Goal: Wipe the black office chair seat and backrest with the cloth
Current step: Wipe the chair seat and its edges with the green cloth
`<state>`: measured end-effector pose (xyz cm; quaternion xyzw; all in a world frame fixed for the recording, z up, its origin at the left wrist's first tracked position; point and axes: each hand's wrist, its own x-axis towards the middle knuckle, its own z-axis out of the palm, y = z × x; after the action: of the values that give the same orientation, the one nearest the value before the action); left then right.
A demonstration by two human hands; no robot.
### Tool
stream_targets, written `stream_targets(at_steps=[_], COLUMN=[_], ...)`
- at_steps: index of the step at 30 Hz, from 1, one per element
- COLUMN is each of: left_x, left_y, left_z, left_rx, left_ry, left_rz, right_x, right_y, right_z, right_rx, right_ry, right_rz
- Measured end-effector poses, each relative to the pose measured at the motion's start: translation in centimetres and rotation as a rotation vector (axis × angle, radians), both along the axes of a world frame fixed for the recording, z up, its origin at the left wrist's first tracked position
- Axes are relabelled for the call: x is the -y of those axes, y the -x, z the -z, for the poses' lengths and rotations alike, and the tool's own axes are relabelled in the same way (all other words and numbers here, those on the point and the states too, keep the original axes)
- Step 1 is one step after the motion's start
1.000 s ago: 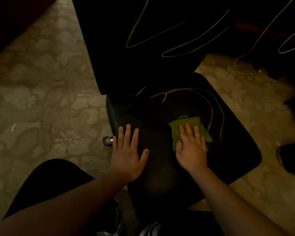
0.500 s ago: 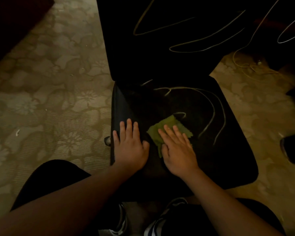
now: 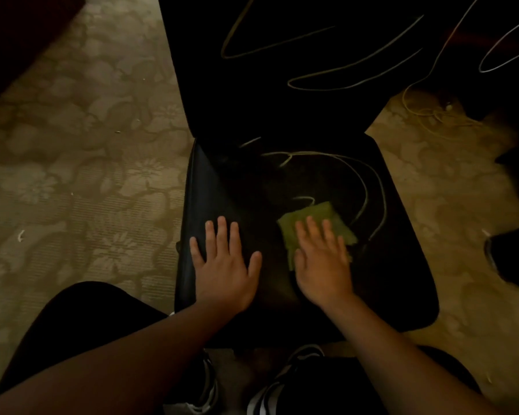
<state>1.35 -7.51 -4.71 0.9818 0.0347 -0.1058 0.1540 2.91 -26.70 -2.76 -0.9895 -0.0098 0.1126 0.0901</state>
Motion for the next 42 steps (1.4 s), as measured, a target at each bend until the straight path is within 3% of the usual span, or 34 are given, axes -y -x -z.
stream_targets(at_steps=[3,5,12,21,28,34,42], left_x=[-1.2,-2.2,-4.1,-5.5,-3.4,2.9,1.5], left_y=[-0.8,-1.5,-4.2,-5.4,-5.8,0.0,-0.8], left_z=[0.7,1.3,1.6,2.0,0.1,-0.2,0.9], left_rx=[0.070,0.115,0.157,0.130,0.049,0.063,0.068], left_ry=[0.003,-0.003,-0.060,-0.081,-0.010,0.041,0.035], left_rz=[0.027,0.057,0.136,0.188,0.073,0.191,0.209], right_x=[-3.3,-4.3,-1.6,5.6,0.9,-1.7,3.5], right_y=[2.4,3.0,0.7,0.3,2.1,5.1,3.6], right_z=[0.3,0.5,0.4,0.3,-0.2,-0.1,0.1], right_rx=[0.007,0.024,0.018,0.014,-0.023,-0.008,-0.005], right_ry=[0.010,0.006,-0.065,0.025,-0.047,0.007,-0.032], right_rz=[-0.243,-0.284,-0.121,0.215,0.069,-0.219,-0.030])
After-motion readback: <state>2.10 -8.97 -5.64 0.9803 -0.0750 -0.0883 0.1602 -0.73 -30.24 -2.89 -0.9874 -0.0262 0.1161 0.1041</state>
